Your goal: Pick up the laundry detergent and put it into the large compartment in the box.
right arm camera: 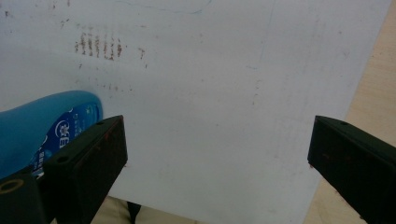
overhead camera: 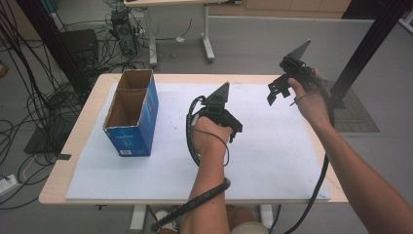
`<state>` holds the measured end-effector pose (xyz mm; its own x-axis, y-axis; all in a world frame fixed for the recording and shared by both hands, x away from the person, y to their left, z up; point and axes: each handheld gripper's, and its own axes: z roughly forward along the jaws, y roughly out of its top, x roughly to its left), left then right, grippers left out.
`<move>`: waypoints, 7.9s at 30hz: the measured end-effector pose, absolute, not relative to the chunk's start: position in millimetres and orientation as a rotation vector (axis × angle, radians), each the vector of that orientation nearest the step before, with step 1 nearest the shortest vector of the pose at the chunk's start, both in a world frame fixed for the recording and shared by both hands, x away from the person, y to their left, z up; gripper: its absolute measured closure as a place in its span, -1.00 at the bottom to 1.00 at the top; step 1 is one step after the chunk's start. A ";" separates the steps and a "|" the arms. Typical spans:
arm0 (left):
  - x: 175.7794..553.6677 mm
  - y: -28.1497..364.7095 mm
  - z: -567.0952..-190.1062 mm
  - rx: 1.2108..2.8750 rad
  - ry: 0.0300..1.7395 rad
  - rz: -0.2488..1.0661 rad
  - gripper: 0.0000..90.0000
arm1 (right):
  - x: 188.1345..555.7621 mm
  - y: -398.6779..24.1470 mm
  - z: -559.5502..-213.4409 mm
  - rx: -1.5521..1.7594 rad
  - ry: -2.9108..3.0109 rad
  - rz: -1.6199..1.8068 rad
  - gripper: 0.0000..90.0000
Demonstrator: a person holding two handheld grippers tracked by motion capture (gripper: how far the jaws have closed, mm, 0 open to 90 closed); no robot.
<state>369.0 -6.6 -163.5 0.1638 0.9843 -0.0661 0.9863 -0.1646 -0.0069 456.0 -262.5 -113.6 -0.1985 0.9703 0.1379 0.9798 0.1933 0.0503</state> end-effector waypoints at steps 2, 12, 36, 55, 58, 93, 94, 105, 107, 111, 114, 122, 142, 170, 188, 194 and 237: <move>368.7 -5.9 -163.6 2.365 2.005 -0.084 -0.90 | 456.0 -262.1 -113.6 -1.940 -2.369 -0.192 -0.90; 366.9 -4.7 -161.9 2.361 2.007 -0.071 -0.90 | 455.5 -262.2 -114.1 -1.942 -2.366 -0.191 -0.90; 366.2 -5.0 -162.1 2.370 2.000 -0.061 -0.90 | 454.6 -261.3 -112.9 -1.948 -2.370 -0.189 -0.90; 365.5 -3.2 -161.1 2.362 2.001 -0.059 -0.90 | 455.6 -258.7 -113.8 -1.942 -2.374 -0.182 -0.90; 365.5 -3.4 -162.1 2.364 2.001 -0.060 -0.90 | 455.7 -259.0 -113.9 -1.944 -2.372 -0.181 -0.90; 364.4 -4.8 -162.2 2.363 2.008 -0.048 -0.89 | 455.1 -260.5 -116.3 -1.941 -2.370 -0.184 -0.90; 364.4 -5.0 -162.3 2.364 2.007 -0.049 -0.89 | 455.1 -260.5 -116.4 -1.940 -2.371 -0.184 -0.90; 364.5 -8.1 -163.8 2.367 2.010 -0.044 -0.88 | 454.6 -261.8 -117.4 -1.940 -2.370 -0.188 -0.90; 364.9 -8.9 -163.4 2.371 2.007 -0.042 -0.88 | 454.8 -262.4 -117.6 -1.940 -2.368 -0.187 -0.90; 364.5 -9.4 -163.1 2.361 2.012 -0.038 -0.87 | 454.7 -262.9 -118.0 -1.938 -2.370 -0.189 -0.90; 364.1 -9.5 -163.5 2.360 2.010 -0.037 -0.85 | 455.0 -263.7 -117.9 -1.939 -2.366 -0.190 -0.90; 363.5 -10.1 -164.4 2.360 2.009 -0.031 -0.79 | 454.3 -264.7 -117.6 -1.941 -2.365 -0.194 -0.90; 365.5 -8.3 -166.6 2.370 1.983 -0.060 -0.22 | 457.5 -263.4 -123.3 -1.931 -2.361 -0.192 -0.90; 367.8 -7.8 -166.3 2.415 1.942 -0.074 -0.20 | 459.0 -259.7 -120.6 -1.929 -2.370 -0.190 -0.90; 369.2 -10.8 -166.0 2.416 1.961 -0.075 -0.19 | 459.3 -260.2 -124.1 -1.925 -2.368 -0.192 -0.90; 366.7 -10.2 -166.1 2.405 1.959 -0.062 -0.19 | 458.8 -260.8 -124.4 -1.924 -2.370 -0.197 -0.90; 366.8 -11.2 -166.0 2.420 1.945 -0.054 -0.18 | 457.3 -263.9 -122.1 -1.924 -2.366 -0.201 -0.90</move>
<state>366.8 -11.2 -166.0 0.2153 0.9753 -0.0498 0.9765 -0.2153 0.0064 457.3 -263.9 -122.1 -0.2052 0.9674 0.1485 0.9786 0.2002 0.0479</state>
